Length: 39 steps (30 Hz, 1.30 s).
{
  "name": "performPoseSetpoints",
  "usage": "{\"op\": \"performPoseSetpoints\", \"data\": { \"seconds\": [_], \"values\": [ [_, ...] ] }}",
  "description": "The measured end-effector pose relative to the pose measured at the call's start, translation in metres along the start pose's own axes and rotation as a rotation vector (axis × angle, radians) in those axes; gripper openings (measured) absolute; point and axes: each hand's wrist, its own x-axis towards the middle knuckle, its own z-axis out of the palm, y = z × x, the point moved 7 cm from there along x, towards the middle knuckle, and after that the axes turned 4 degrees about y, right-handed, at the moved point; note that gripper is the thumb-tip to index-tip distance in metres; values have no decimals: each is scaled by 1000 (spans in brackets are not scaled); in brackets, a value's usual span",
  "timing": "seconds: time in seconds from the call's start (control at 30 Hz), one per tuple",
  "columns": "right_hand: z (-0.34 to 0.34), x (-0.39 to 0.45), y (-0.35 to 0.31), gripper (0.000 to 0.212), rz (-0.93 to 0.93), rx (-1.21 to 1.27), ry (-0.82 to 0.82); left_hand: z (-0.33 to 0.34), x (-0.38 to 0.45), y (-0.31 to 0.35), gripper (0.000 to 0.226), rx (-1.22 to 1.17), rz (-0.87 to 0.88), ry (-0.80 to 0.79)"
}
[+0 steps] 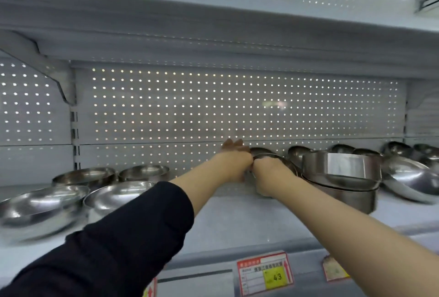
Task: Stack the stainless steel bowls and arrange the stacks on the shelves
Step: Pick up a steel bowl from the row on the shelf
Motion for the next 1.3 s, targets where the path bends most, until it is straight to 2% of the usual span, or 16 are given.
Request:
{"op": "performPoseSetpoints", "data": {
  "seconds": [0.23, 0.47, 0.63, 0.8, 1.03, 1.17, 1.3],
  "values": [
    [25, 9, 11, 27, 55, 38, -54, 33, 23, 5, 42, -89, 6, -44],
    [29, 11, 11, 29, 11, -15, -129, 37, 32, 9, 27, -175, -3, 24],
    [-1, 10, -2, 29, -49, -36, 13, 19, 17, -4, 17, -178, 41, 9],
    [-34, 18, -29, 23, -119, -53, 54, -5, -15, -41, 25, -38, 55, 25],
    [-67, 58, -80, 21, -189, 67, 18, -16, -47, -117, 28, 77, -151, -3],
    [-45, 81, -93, 20, -224, 89, 40, 8, -44, -132, 26, 120, -194, -13],
    [-7, 100, -94, 7, -251, 100, 5, 42, -26, -132, 23, 86, -181, -77]
  ]
}}
